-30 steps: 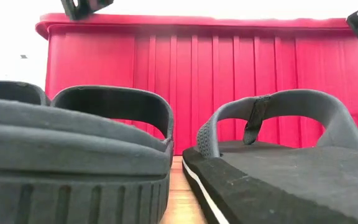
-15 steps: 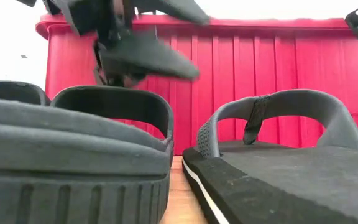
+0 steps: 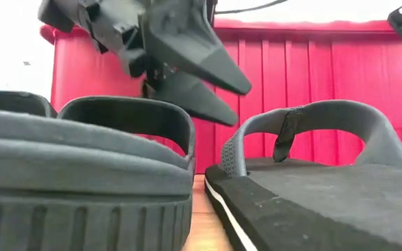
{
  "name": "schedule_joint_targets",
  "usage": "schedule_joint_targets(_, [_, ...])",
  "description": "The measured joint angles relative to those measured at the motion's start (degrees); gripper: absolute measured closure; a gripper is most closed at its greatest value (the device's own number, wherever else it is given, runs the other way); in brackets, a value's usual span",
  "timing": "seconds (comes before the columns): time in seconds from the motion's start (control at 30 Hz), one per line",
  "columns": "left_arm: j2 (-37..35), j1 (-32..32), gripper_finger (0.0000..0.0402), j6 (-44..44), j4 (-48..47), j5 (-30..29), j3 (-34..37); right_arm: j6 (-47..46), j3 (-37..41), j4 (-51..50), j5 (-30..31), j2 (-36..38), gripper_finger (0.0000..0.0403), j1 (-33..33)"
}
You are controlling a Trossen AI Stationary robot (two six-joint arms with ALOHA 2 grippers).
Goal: Pick and place slides into bin
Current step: Put the black slipper into the red bin
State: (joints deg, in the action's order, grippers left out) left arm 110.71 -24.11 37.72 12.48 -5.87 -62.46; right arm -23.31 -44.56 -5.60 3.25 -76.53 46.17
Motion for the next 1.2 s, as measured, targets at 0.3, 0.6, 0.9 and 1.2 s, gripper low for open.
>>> schedule_joint_targets(0.3, [1.7,2.4,0.0229,-1.1,1.3,7.3,0.0,0.0,0.0,0.8,0.0,0.0,0.0273,0.0])
schedule_joint_targets(0.6, [3.4,2.5,0.0229,0.3,4.5,9.1,0.0,0.0,0.0,0.7,0.0,0.0,0.0273,0.0])
schedule_joint_targets(0.9, [3.4,2.0,0.0229,2.0,5.3,9.3,0.0,0.0,0.0,0.7,0.0,0.0,0.0273,0.0])
schedule_joint_targets(1.2, [3.4,0.8,0.0229,4.3,3.9,6.7,0.0,0.0,0.0,0.7,0.0,0.0,0.0273,0.0])
